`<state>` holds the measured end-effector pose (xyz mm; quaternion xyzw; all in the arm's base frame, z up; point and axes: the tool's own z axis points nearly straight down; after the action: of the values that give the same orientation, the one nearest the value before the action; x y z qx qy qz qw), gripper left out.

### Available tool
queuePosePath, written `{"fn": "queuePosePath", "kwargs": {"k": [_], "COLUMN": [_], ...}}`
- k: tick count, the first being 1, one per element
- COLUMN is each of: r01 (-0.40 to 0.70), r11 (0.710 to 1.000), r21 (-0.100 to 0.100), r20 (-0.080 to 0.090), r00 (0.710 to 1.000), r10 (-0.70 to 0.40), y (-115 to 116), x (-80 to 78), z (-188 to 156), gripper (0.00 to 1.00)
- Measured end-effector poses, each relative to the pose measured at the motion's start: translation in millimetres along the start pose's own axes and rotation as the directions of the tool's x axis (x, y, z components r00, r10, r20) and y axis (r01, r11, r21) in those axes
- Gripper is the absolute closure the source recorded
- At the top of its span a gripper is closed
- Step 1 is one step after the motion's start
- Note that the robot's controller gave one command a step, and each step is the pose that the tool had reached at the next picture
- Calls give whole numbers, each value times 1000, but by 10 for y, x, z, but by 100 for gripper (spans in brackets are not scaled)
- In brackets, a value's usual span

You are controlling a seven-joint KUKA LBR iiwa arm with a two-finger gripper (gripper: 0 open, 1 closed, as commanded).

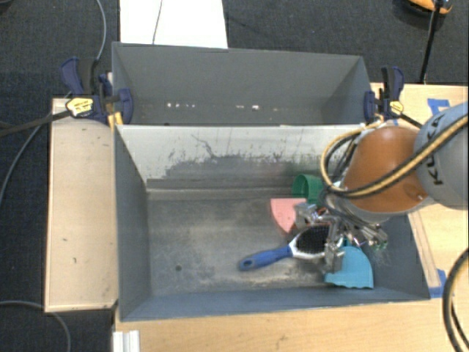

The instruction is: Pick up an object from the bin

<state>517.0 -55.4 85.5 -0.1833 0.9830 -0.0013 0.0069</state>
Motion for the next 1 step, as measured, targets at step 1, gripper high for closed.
{"fn": "queuePosePath", "kwargs": {"k": [1], "r01": [-40], "r11": [999], "r21": [-2], "r20": [-2], "r00": [999], "r10": [40], "y": [-43], "x": [14], "z": [215], "gripper": [100]}}
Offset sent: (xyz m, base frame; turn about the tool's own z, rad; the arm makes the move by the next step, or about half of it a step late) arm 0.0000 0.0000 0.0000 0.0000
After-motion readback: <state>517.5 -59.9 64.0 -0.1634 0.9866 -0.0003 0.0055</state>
